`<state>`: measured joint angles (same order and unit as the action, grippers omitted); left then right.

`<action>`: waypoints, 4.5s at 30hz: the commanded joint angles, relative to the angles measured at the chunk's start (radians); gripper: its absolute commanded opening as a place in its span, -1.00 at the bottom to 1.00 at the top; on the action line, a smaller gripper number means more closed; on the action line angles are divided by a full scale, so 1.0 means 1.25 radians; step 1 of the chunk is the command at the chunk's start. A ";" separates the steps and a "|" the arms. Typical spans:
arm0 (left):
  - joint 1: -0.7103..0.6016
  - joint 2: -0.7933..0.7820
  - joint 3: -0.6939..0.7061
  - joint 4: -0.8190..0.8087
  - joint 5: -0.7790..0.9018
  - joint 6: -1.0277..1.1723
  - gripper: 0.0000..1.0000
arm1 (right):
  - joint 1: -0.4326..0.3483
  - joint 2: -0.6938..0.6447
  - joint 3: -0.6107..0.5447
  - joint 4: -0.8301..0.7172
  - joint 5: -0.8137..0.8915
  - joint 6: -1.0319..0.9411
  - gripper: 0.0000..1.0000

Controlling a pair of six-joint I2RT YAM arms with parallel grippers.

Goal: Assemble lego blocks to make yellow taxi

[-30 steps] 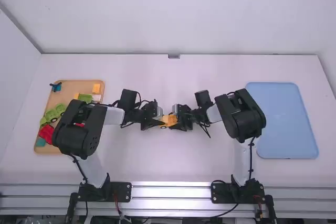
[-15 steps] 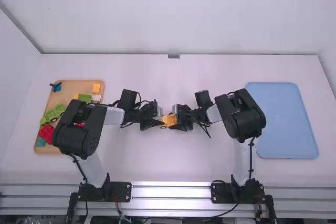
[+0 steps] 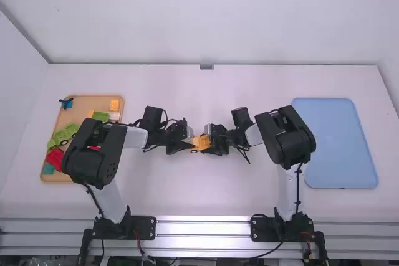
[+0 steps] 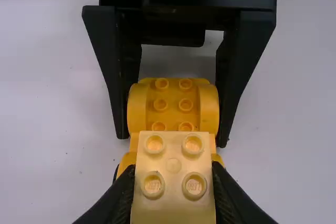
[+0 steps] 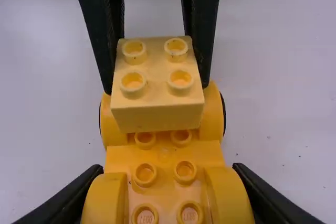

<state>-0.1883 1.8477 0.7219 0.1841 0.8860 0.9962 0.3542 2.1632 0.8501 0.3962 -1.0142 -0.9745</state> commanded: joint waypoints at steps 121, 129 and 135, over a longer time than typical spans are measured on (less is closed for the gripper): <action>0.094 -0.095 0.364 -0.396 -0.240 -0.219 0.05 | -0.022 -0.038 0.007 -0.032 0.152 0.005 0.79; 0.138 -0.109 0.365 -0.342 -0.368 -0.556 0.98 | -0.044 -0.231 0.006 -0.303 0.327 -0.121 0.98; 0.216 -0.145 0.364 -0.377 -0.366 -0.667 0.98 | -0.061 -0.361 0.007 -0.310 0.342 -0.134 0.97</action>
<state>0.0395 1.7264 1.1778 -0.2775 0.4446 0.2909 0.2932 1.7725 0.8551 0.0059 -0.6132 -1.1107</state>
